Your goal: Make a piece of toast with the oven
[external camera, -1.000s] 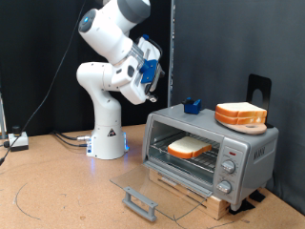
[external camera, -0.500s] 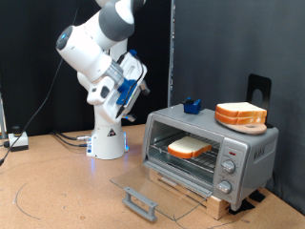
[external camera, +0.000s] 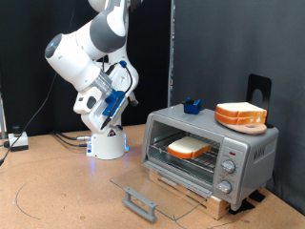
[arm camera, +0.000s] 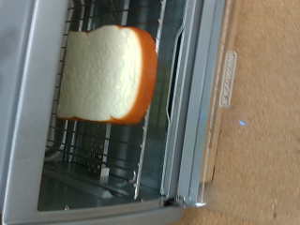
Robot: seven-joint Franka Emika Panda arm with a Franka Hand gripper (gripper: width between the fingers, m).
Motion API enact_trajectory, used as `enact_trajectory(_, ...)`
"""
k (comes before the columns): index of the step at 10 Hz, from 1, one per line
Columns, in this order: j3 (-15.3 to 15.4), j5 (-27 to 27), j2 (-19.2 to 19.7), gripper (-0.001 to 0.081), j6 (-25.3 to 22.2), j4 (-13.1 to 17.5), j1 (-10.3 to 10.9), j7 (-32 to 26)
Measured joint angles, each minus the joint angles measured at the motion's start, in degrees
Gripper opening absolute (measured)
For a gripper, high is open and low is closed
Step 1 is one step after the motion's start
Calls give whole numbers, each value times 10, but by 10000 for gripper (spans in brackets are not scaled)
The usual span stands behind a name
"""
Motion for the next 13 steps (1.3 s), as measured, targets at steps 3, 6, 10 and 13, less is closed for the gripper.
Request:
enact_trajectory(3, -8, -41, 41, 807, 42, 9, -28, 13)
enact_trajectory(6, -14, -60, 80, 807, 48, 31, -40, -7)
enact_trajectory(10, -16, -133, 158, 807, -71, 83, -41, 79)
enact_trajectory(13, -19, -133, 228, 807, -90, 124, -42, 97)
